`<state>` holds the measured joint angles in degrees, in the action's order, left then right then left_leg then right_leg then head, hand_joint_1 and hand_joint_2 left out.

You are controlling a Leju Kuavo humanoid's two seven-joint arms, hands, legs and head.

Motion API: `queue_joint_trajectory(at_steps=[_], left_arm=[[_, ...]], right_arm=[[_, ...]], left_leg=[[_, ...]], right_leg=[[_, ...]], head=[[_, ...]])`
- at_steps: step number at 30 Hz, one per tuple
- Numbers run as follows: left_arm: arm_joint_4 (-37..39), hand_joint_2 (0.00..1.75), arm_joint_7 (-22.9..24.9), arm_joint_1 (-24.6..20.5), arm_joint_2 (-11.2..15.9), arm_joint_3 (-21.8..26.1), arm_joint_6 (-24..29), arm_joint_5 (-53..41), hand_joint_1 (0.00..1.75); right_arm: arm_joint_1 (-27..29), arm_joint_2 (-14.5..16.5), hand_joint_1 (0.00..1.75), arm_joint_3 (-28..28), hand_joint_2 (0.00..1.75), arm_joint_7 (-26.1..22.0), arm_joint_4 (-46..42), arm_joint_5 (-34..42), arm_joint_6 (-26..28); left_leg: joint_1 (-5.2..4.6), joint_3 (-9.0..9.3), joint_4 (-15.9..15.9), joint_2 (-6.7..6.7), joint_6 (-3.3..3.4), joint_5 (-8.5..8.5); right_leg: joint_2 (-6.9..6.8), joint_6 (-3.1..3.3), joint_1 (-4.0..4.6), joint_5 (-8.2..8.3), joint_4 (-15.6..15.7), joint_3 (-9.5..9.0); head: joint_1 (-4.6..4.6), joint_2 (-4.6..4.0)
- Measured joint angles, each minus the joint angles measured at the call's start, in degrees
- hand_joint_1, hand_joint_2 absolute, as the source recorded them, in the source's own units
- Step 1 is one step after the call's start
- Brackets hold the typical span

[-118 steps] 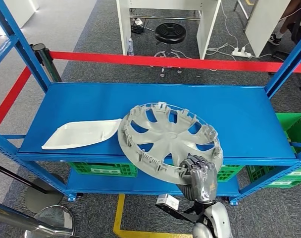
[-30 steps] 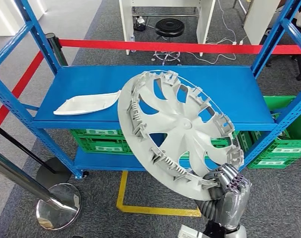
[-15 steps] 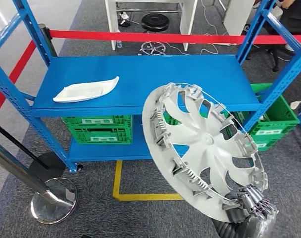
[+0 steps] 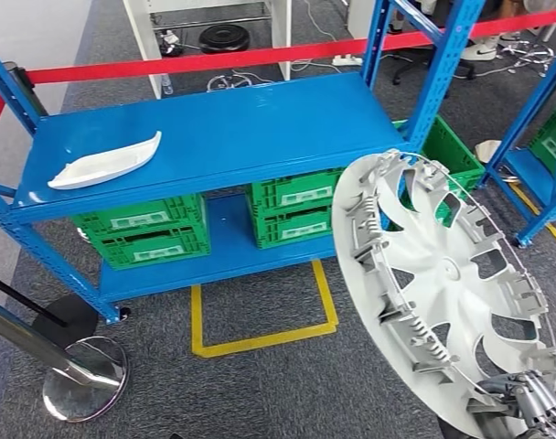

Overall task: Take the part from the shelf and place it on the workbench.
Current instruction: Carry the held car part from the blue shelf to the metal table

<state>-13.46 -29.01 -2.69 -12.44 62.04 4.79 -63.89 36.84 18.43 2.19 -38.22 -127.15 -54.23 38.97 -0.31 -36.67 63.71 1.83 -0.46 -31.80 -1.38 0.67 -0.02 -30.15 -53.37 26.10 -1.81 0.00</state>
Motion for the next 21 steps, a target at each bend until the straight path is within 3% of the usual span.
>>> queue_joint_trajectory(at_steps=[1, 2, 3, 4, 6, 7, 8, 10, 12, 13, 15, 17, 18, 19, 20, 21], left_arm=[[0.00, 1.75, 0.16, 0.05, 0.03, -0.22, -0.04, -0.34, 0.00], [0.00, 1.75, 0.28, 0.02, 0.06, -0.39, -0.09, -0.61, 0.00], [0.00, 1.75, 0.39, -0.05, 0.09, -0.50, -0.14, -0.81, 0.00], [0.00, 1.75, 0.43, -0.12, 0.11, -0.61, -0.17, -0.93, 0.00], [0.00, 1.75, 0.47, -0.21, 0.17, -0.93, -0.19, -1.01, 0.00], [0.00, 1.75, 0.48, -0.24, 0.19, -1.14, -0.20, -1.03, 0.00], [0.00, 1.75, 0.52, -0.27, 0.21, -1.33, -0.20, -1.08, 0.00], [0.00, 1.75, 0.69, -0.42, 0.20, -1.56, -0.23, -1.47, 0.00], [0.07, 1.75, 0.90, -0.58, 0.03, -1.75, -0.33, -2.19, 0.00], [0.10, 1.75, 0.98, -0.61, -0.05, -1.88, -0.39, -2.56, 0.00], [0.15, 1.75, 1.04, -0.54, -0.14, -2.28, -0.45, -3.27, 0.00], [0.15, 1.75, 1.15, -0.49, -0.19, -2.78, -0.48, -3.99, 0.00], [0.15, 1.75, 1.24, -0.54, -0.20, -2.97, -0.48, -4.33, 0.00], [0.15, 1.75, 1.36, -0.61, -0.21, -3.14, -0.49, -4.72, 0.00], [0.15, 1.75, 1.50, -0.68, -0.23, -3.31, -0.51, -5.10, 0.00], [0.15, 1.75, 1.66, -0.75, -0.26, -3.55, -0.54, -5.47, 0.00]], right_arm=[[0.27, 0.04, 1.75, 0.35, 1.75, 0.57, -0.49, -0.30, 0.00], [0.53, 0.08, 1.75, 0.67, 1.75, 1.05, -0.95, -0.61, 0.00], [0.76, 0.08, 1.75, 0.92, 1.75, 1.42, -1.36, -0.85, 0.00], [0.94, 0.09, 1.75, 1.15, 1.75, 1.66, -1.72, -0.99, 0.00], [1.19, 0.10, 1.75, 1.59, 1.75, 1.87, -2.37, -1.14, 0.00], [1.25, 0.10, 1.75, 1.80, 1.75, 1.96, -2.65, -1.21, 0.00], [1.30, 0.10, 1.75, 1.97, 1.75, 2.09, -2.91, -1.31, 0.00], [1.40, 0.10, 1.75, 2.23, 1.75, 2.79, -3.47, -1.89, 0.00], [1.66, 0.11, 1.75, 2.42, 1.75, 4.15, -4.29, -2.96, 0.01], [1.80, 0.12, 1.75, 2.51, 1.75, 4.91, -4.73, -3.57, 0.02], [2.00, 0.13, 1.75, 2.63, 1.75, 6.59, -5.41, -4.82, 0.02], [2.14, 0.13, 1.75, 2.71, 1.75, 8.54, -6.03, -6.28, 0.02], [2.24, 0.13, 1.75, 2.75, 1.75, 9.48, -6.32, -7.04, 0.02], [2.34, 0.13, 1.75, 2.78, 1.75, 10.57, -6.67, -7.96, 0.02], [2.44, 0.13, 1.75, 2.79, 1.75, 11.62, -7.06, -8.95, 0.02], [2.56, 0.13, 1.75, 2.79, 1.75, 12.74, -7.50, -10.06, 0.02]], left_leg=[[0.06, -0.50, 3.74, -0.71, -0.10, -2.71], [0.08, -0.72, 6.92, -1.03, -0.11, -4.06], [0.08, -0.35, 8.66, -1.17, -0.05, -3.87], [0.08, 0.86, 8.49, -1.33, 0.09, -2.55], [0.07, 5.71, 2.86, -2.82, 0.68, 0.39], [0.09, 8.49, -1.17, -3.99, 1.06, 0.83], [0.08, 10.59, -4.51, -5.04, 1.33, 0.61], [0.00, 11.97, -7.63, -5.55, 1.58, -0.12], [0.21, 11.01, -7.97, -4.37, 1.91, 0.53], [0.33, 10.38, -8.05, -3.70, 2.21, 1.08], [0.45, 9.00, -8.14, -2.11, 2.73, 2.23], [0.42, 7.55, -8.11, -0.41, 2.84, 3.34], [0.41, 6.82, -8.07, 0.44, 2.74, 3.91], [0.41, 6.06, -8.02, 1.28, 2.59, 4.49], [0.41, 5.30, -7.95, 2.09, 2.38, 5.04], [0.39, 4.67, -7.82, 2.78, 2.09, 5.54]], right_leg=[[0.62, 0.16, 0.07, 0.69, -0.22, 0.93], [1.26, 0.19, 0.14, 1.35, -0.53, 1.85], [1.90, 0.18, 0.19, 1.97, -0.97, 2.86], [2.57, 0.11, 0.23, 2.54, -1.49, 3.92], [3.93, -0.12, 0.22, 3.51, -2.66, 6.12], [4.56, -0.32, 0.28, 3.89, -3.24, 7.07], [5.12, -0.58, 0.30, 4.33, -3.68, 7.83], [6.15, -1.29, 0.28, 5.48, -4.09, 9.01], [6.27, -1.93, 0.24, 6.04, -4.32, 10.14], [5.50, -2.15, 0.26, 5.15, -4.98, 10.84], [3.03, -2.68, 0.02, -0.12, -9.80, 12.58], [1.86, -3.42, -0.45, -4.98, -17.22, 14.03], [1.73, -3.76, -0.69, -5.22, -19.84, 14.07], [1.61, -4.06, -0.94, -4.14, -21.06, 13.42], [1.33, -4.30, -1.19, -2.24, -20.34, 11.76], [0.60, -4.54, -1.43, -0.52, -17.61, 8.98]], head=[[0.02, 0.00], [0.03, 0.00], [0.02, 0.00], [0.02, 0.00], [0.03, 0.00], [0.01, 0.00], [0.00, 0.00], [0.00, 0.00], [0.08, 0.00], [0.01, 0.00], [-0.29, 0.00], [-0.55, 0.00], [-0.55, 0.00], [-0.55, 0.00], [-0.54, 0.00], [-0.53, 0.00]])
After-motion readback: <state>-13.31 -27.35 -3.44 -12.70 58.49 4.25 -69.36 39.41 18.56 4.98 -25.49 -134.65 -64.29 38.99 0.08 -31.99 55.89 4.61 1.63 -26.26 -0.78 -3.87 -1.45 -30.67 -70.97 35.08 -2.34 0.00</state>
